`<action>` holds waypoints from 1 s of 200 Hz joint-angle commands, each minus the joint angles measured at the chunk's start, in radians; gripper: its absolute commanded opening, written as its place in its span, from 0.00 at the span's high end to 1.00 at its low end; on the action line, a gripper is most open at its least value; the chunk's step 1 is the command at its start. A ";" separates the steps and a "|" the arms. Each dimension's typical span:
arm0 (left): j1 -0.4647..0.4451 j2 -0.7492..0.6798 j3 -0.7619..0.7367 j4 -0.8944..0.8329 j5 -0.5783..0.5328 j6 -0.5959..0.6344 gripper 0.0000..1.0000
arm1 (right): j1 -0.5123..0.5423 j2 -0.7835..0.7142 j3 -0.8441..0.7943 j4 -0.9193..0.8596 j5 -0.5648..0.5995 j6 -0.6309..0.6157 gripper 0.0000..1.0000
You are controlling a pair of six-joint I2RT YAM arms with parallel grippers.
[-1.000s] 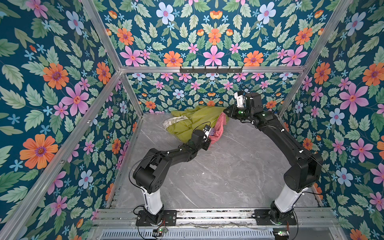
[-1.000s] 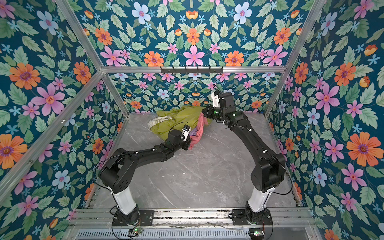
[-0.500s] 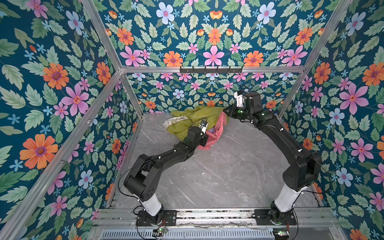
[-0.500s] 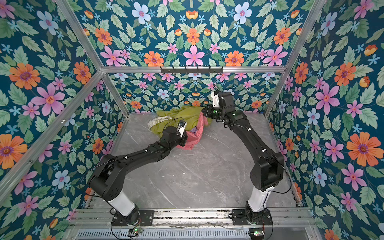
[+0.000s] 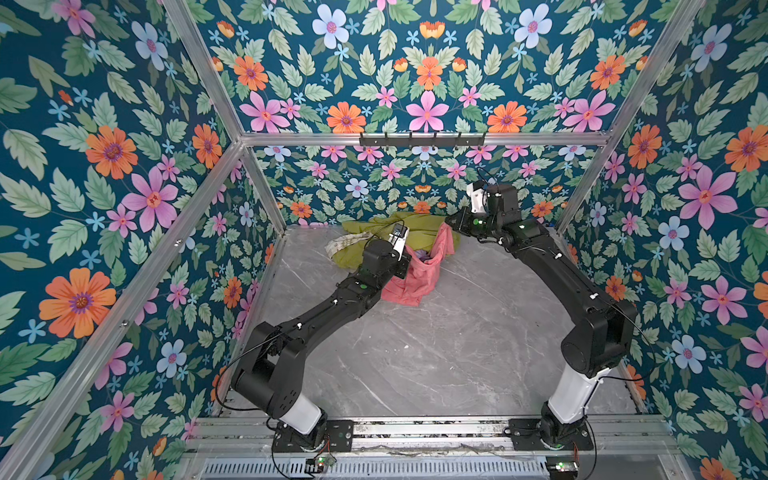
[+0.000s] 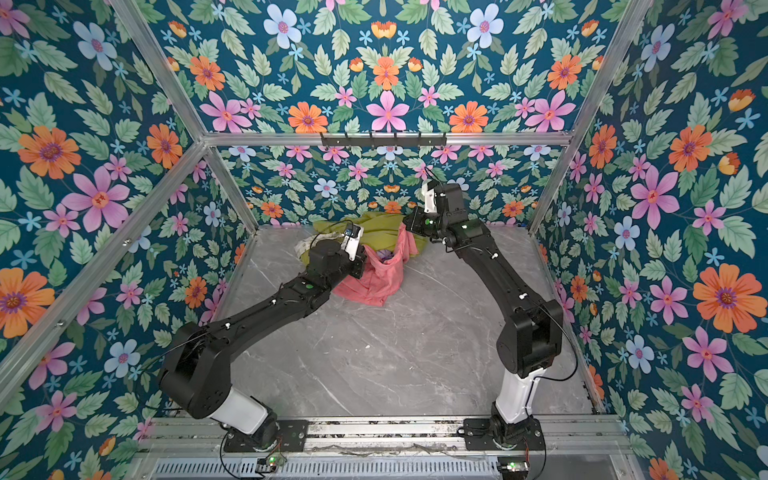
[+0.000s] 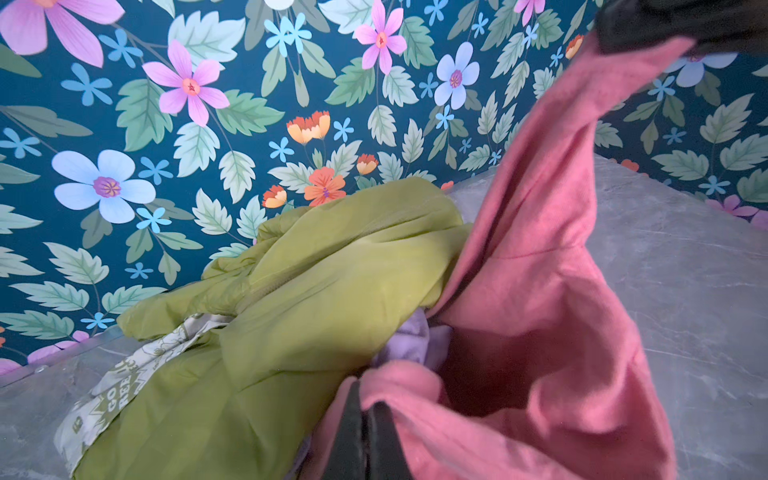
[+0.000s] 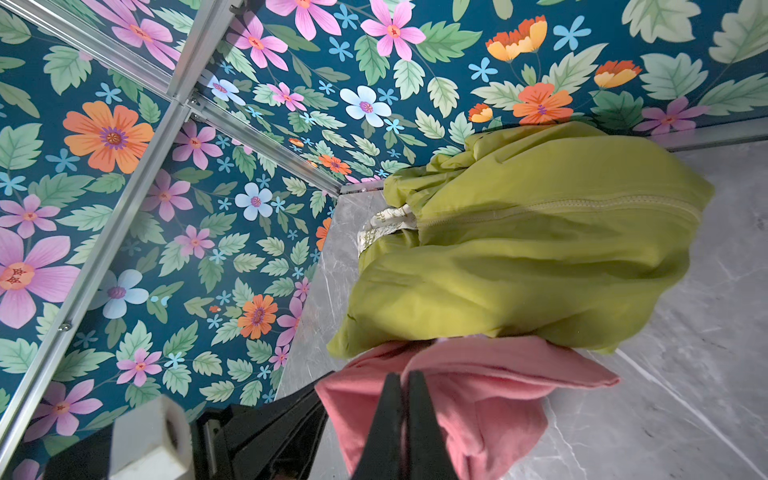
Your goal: Pick out a specific cloth from the pile
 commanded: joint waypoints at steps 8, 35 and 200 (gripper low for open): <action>0.001 -0.026 0.016 0.040 0.018 -0.001 1.00 | -0.002 0.002 0.001 0.026 0.005 0.005 1.00; 0.002 -0.046 0.018 0.040 0.020 -0.001 1.00 | -0.003 0.001 -0.007 0.030 0.004 0.008 1.00; 0.002 -0.164 0.017 0.056 -0.001 0.013 1.00 | -0.003 -0.002 -0.018 0.036 0.000 0.015 1.00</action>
